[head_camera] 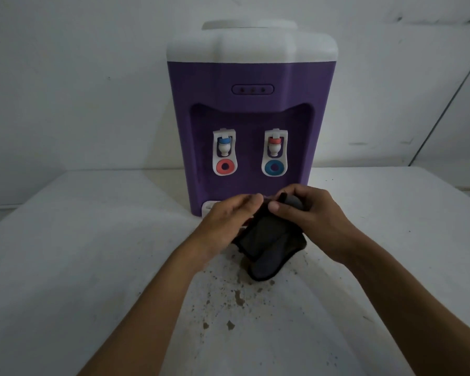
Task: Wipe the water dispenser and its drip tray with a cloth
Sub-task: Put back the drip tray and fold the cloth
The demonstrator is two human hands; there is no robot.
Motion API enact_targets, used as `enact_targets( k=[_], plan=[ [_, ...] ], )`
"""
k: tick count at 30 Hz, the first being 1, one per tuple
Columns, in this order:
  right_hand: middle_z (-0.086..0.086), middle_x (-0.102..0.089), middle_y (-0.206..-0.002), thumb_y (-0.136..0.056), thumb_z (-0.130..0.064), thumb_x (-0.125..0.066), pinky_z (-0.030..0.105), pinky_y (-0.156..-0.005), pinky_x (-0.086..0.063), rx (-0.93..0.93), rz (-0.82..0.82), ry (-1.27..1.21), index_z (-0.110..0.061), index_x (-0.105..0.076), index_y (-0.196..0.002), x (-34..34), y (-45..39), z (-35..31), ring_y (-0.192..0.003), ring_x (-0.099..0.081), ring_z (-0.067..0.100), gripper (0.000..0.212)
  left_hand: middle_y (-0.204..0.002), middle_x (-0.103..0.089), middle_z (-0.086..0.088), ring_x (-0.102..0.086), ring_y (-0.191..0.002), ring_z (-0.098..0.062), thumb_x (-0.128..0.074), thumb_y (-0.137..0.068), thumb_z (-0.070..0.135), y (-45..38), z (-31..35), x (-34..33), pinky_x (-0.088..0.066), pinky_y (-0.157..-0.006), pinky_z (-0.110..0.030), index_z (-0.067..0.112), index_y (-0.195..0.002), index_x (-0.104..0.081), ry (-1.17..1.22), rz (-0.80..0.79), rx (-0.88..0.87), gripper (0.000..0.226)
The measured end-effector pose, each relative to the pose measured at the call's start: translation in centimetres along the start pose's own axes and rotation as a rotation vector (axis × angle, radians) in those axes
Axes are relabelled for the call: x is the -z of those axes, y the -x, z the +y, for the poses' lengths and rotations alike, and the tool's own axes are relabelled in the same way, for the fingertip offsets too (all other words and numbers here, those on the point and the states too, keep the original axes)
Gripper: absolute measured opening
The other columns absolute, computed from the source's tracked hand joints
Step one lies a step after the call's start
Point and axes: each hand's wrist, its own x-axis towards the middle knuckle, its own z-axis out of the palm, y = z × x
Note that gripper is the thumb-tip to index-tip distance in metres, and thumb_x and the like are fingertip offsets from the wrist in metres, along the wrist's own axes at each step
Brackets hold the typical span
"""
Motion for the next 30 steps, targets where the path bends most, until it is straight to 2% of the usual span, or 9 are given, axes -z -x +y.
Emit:
enact_targets(
  k=[4,9,14,17,19,21,24,27,30],
  plan=[
    [0.005,-0.074,-0.118,-0.088,-0.03,-0.074,0.042,-0.088,-0.061,-0.034,-0.02,-0.252,-0.012,-0.075,-0.104,-0.4,1.5,-0.7,-0.112,-0.069,0.024,0.024,-0.112,-0.08,0.001,-0.073,-0.113,-0.02,-0.077,-0.082,0.054,1.6,0.8,0.7,-0.058,-0.093,-0.033,0.028,-0.109,-0.08,0.081,0.082,-0.05,0.038],
    [0.006,-0.072,-0.128,-0.091,-0.026,-0.07,0.05,-0.095,-0.058,0.014,0.026,-0.261,-0.008,-0.073,-0.103,-0.8,2.9,-1.0,-0.12,-0.066,0.028,0.022,-0.101,-0.08,-0.003,-0.075,-0.097,-0.016,-0.075,-0.095,0.031,3.4,1.7,1.4,-0.061,-0.082,-0.026,0.022,-0.1,-0.08,0.113,0.167,-0.103,0.012],
    [0.014,-0.07,-0.126,-0.103,-0.015,-0.06,0.047,-0.09,-0.058,-0.061,-0.058,-0.317,-0.009,-0.064,-0.097,-0.9,4.1,-1.1,-0.115,-0.064,0.04,0.01,-0.094,-0.078,0.002,-0.074,-0.089,-0.008,-0.065,-0.102,0.03,5.0,3.5,1.6,-0.057,-0.071,-0.019,0.025,-0.094,-0.078,0.133,0.204,-0.129,0.016],
    [0.01,-0.068,-0.117,-0.093,-0.032,-0.065,0.041,-0.083,-0.058,-0.144,-0.087,-0.319,-0.013,-0.06,-0.103,-1.8,4.3,-1.6,-0.107,-0.063,0.035,0.023,-0.088,-0.075,0.003,-0.072,-0.084,-0.009,-0.066,-0.101,0.032,5.8,4.9,1.5,-0.056,-0.07,-0.019,0.024,-0.091,-0.075,0.013,0.134,-0.178,0.015],
    [0.001,-0.07,-0.12,-0.089,-0.047,-0.067,0.041,-0.09,-0.059,-0.161,-0.155,-0.23,-0.021,-0.066,-0.116,-2.5,4.4,-2.3,-0.112,-0.067,0.026,0.038,-0.09,-0.078,-0.001,-0.076,-0.085,-0.019,-0.069,-0.1,0.035,6.1,6.2,1.7,-0.061,-0.074,-0.028,0.021,-0.096,-0.074,-0.103,0.078,-0.18,0.015],
    [-0.003,-0.073,-0.121,-0.09,-0.045,-0.072,0.04,-0.096,-0.059,-0.13,-0.233,-0.13,-0.027,-0.071,-0.122,-3.0,4.4,-3.1,-0.114,-0.07,0.021,0.037,-0.093,-0.081,-0.007,-0.078,-0.088,-0.026,-0.07,-0.097,0.037,6.4,7.4,2.0,-0.064,-0.077,-0.037,0.018,-0.104,-0.071,-0.196,0.028,-0.192,0.02],
    [-0.001,-0.076,-0.114,-0.09,-0.033,-0.078,0.041,-0.092,-0.062,-0.093,-0.282,-0.014,-0.021,-0.074,-0.117,-3.1,4.2,-3.8,-0.108,-0.073,0.021,0.029,-0.09,-0.08,-0.005,-0.077,-0.081,-0.019,-0.075,-0.095,0.029,6.3,8.3,2.5,-0.064,-0.068,-0.028,0.016,-0.098,-0.065,-0.288,0.054,-0.264,0.016],
    [0.003,-0.075,-0.11,-0.09,-0.029,-0.078,0.043,-0.088,-0.063,-0.039,-0.233,-0.018,-0.015,-0.071,-0.112,-2.6,3.9,-3.8,-0.104,-0.073,0.024,0.027,-0.087,-0.08,-0.003,-0.075,-0.08,-0.012,-0.078,-0.089,0.031,6.2,8.5,2.9,-0.059,-0.066,-0.021,0.014,-0.096,-0.065,-0.238,0.134,-0.316,0.022],
    [0.0,-0.074,-0.1,-0.093,-0.035,-0.073,0.035,-0.08,-0.063,0.097,-0.148,0.06,-0.018,-0.07,-0.101,-2.6,3.8,-4.1,-0.097,-0.073,0.021,0.019,-0.091,-0.08,-0.005,-0.075,-0.084,-0.014,-0.073,-0.086,0.042,6.4,7.9,3.6,-0.061,-0.07,-0.026,0.021,-0.099,-0.066,-0.102,0.205,-0.324,0.026]
  ],
)
